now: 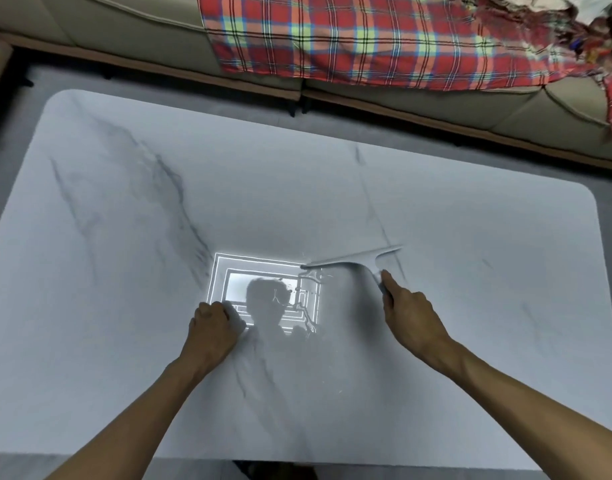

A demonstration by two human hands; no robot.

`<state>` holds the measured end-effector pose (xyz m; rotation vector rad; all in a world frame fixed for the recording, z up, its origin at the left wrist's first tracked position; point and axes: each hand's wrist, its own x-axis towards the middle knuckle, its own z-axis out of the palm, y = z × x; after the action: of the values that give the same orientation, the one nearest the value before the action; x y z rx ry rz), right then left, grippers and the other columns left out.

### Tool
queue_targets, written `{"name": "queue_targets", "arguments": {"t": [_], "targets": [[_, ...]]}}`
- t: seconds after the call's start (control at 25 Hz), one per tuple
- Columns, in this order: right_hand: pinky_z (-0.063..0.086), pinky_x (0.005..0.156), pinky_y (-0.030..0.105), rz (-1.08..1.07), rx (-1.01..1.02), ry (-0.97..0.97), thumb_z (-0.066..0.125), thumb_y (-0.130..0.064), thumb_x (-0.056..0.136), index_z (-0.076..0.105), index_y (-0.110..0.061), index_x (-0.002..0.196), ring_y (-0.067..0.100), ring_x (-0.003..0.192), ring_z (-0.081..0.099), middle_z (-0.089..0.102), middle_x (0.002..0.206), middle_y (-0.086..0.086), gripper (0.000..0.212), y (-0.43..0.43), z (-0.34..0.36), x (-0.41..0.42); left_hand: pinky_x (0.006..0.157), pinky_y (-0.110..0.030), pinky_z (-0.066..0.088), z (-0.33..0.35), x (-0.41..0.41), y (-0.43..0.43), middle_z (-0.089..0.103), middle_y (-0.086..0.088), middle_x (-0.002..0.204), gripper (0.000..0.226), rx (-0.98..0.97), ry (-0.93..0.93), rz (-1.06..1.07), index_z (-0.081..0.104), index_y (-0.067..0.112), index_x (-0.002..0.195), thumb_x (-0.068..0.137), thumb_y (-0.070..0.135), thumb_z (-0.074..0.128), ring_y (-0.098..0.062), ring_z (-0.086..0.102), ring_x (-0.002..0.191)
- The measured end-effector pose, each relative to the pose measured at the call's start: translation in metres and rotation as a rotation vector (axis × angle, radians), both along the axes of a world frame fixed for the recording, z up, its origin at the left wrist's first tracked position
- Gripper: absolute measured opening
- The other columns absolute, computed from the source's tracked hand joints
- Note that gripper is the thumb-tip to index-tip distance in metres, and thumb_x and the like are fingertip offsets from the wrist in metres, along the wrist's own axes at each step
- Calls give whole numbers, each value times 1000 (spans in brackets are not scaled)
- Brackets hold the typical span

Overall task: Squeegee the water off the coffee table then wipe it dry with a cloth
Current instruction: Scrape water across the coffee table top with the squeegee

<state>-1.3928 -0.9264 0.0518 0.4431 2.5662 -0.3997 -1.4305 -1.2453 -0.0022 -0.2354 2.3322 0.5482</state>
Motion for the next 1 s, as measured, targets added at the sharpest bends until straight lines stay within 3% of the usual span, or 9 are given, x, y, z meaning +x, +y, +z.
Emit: {"name": "queue_targets", "arguments": {"t": [0.16,0.32,0.4,0.52,0.6,0.68,0.76,0.84,1.0], "targets": [[45,68,38,39,-5,80,27,-34,104,41,-21,137,42,85,60,67,93,20,38,-6,26,-32,101,-46,40,-2,12,-13,45,-25,116,26,-2,19,78,51,-7,109,90,4,39,-40,48,108],[49,69,46,30,-49,152,24,-30,104,44,-11,121,41,86,55,60,88,17,33,-27,20,-123,104,-46,38,-11,12,-18,41,-27,126,31,43,-77,27,45,-6,116,91,13,47,-43,42,121],[52,74,52,43,-41,132,24,-29,104,42,-10,124,43,90,57,62,96,21,33,-41,7,-146,108,-47,35,-14,7,-18,35,-31,137,38,25,-97,13,42,-7,125,92,12,49,-46,36,130],[49,69,48,74,-47,94,25,-27,104,36,-15,135,43,91,56,61,95,19,36,-55,-13,-126,106,-49,36,-15,5,-21,33,-33,141,40,3,-105,38,42,-6,128,90,7,49,-48,35,131],[42,61,38,116,-57,88,27,-28,104,33,-20,140,41,80,57,60,82,15,37,-52,-14,-89,109,-49,32,-13,9,-23,31,-33,140,39,42,-130,26,40,-7,125,90,8,46,-49,29,135],[45,61,37,167,-64,46,27,-30,104,27,-28,145,38,71,58,62,80,13,42,-43,-8,-48,109,-45,31,-9,10,-23,34,-28,137,34,61,-129,16,42,-6,120,90,9,47,-45,27,137],[51,63,39,211,-62,-12,28,-30,103,24,-33,148,36,67,59,65,79,12,45,-31,3,-11,99,-37,37,-3,10,-22,41,-21,122,21,62,-90,47,46,1,109,92,12,51,-39,37,131],[51,61,38,250,-39,-83,29,-30,103,23,-36,147,30,63,57,61,72,6,45,-20,16,18,87,-34,40,1,14,-23,42,-14,105,9,65,-39,57,43,6,96,93,11,50,-35,49,112],[48,58,34,269,9,-120,28,-37,102,35,-36,139,25,58,54,56,64,-1,38,-3,43,41,65,-30,37,5,34,-30,52,-8,83,5,103,41,174,41,9,90,92,5,42,-28,49,80]]}}
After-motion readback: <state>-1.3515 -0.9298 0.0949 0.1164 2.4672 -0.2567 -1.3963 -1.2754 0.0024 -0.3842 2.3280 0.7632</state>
